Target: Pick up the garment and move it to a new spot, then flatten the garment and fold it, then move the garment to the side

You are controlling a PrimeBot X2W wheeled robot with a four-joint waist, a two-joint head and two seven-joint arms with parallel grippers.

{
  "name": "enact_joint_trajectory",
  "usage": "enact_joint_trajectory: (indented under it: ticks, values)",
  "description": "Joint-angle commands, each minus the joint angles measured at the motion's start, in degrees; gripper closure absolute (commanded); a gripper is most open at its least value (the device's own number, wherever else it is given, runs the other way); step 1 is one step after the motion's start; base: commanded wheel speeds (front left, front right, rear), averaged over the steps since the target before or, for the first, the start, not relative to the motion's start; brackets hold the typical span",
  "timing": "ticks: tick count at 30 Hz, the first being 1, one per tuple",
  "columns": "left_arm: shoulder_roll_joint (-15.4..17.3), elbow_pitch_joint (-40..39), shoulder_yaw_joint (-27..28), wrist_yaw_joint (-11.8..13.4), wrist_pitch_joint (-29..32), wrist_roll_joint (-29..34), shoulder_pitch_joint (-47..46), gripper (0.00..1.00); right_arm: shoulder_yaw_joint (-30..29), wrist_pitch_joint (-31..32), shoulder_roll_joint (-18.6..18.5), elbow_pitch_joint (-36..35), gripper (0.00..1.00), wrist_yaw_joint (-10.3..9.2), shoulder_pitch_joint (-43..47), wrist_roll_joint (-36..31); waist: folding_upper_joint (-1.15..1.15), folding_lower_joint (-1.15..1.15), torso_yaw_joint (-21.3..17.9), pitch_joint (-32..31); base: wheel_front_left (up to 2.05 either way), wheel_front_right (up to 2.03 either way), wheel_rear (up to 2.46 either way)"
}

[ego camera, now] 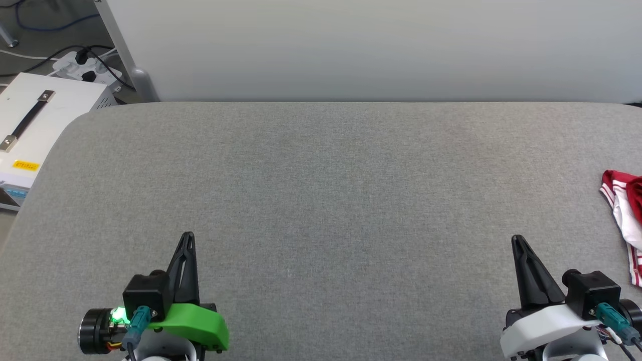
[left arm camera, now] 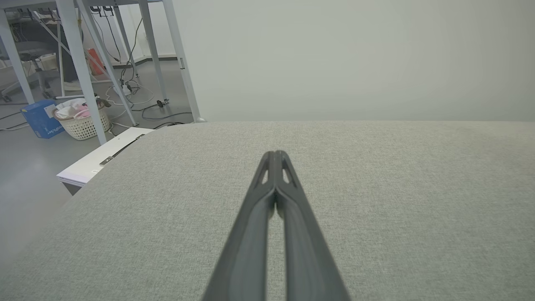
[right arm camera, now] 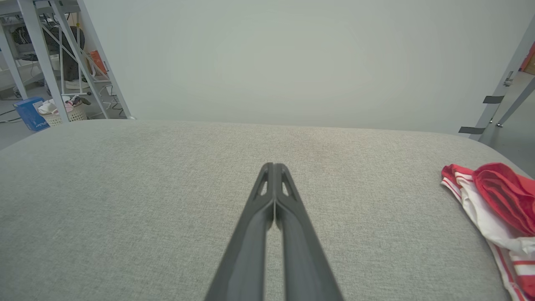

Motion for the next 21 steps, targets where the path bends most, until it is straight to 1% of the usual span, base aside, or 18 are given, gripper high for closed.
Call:
enact_joint_trajectory:
  ticks: [1, 21]
  values:
    - [-0.16, -0.28, 0.06, 0.32, 0.29, 0.38, -0.38, 1.00, 0.14, 0.53, -0.01, -0.37, 1.00, -0.02, -1.04, -0.41, 0.00, 0.00, -0.02, -0.04, 0.00, 0.00, 0.00]
    - [-0.24, -1.04, 0.12, 0.73, 2.94, 1.12, -0.59, 1.00, 0.40, 3.19, 0.00, -0.84, 1.00, -0.02, -1.67, -1.84, 0.00, 0.00, -0.27, -0.62, 0.00, 0.00, 0.00]
